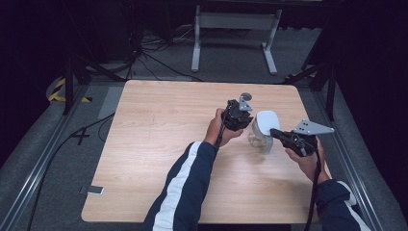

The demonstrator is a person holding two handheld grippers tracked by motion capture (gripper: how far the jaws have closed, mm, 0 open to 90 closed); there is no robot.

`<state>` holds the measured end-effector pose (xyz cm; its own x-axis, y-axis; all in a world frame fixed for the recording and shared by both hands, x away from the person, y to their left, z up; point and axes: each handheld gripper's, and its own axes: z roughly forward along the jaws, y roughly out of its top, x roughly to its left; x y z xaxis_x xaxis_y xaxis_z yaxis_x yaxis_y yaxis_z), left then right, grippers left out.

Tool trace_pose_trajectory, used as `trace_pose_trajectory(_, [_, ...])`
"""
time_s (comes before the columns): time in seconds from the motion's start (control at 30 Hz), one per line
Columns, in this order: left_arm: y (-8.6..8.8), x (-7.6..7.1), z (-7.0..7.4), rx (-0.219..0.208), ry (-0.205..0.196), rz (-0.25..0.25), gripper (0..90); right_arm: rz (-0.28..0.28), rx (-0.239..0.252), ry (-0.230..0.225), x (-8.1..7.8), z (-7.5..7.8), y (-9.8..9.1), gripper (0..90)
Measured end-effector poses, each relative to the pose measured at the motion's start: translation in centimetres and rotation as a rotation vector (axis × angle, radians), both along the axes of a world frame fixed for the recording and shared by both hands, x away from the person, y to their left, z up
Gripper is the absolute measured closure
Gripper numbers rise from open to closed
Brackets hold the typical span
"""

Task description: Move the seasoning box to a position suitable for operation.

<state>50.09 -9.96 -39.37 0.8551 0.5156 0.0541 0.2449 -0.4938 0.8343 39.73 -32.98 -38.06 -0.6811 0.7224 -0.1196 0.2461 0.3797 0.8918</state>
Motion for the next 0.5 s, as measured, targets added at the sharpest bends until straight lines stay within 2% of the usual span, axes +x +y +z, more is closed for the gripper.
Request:
trace_pose_trajectory(0.27, [-0.7, 0.1, 0.2, -0.005, 0.0, -0.008, 78.8, 0.0, -0.003, 0.015, 0.0, -0.3, -0.1, 89.7])
trace_pose_trajectory(0.5, [-1.1, -0.2, 0.8, 0.01, -0.032, -0.024, 77.1, -0.006, -0.003, 0.028, 0.1, -0.5, -0.3, 89.7])
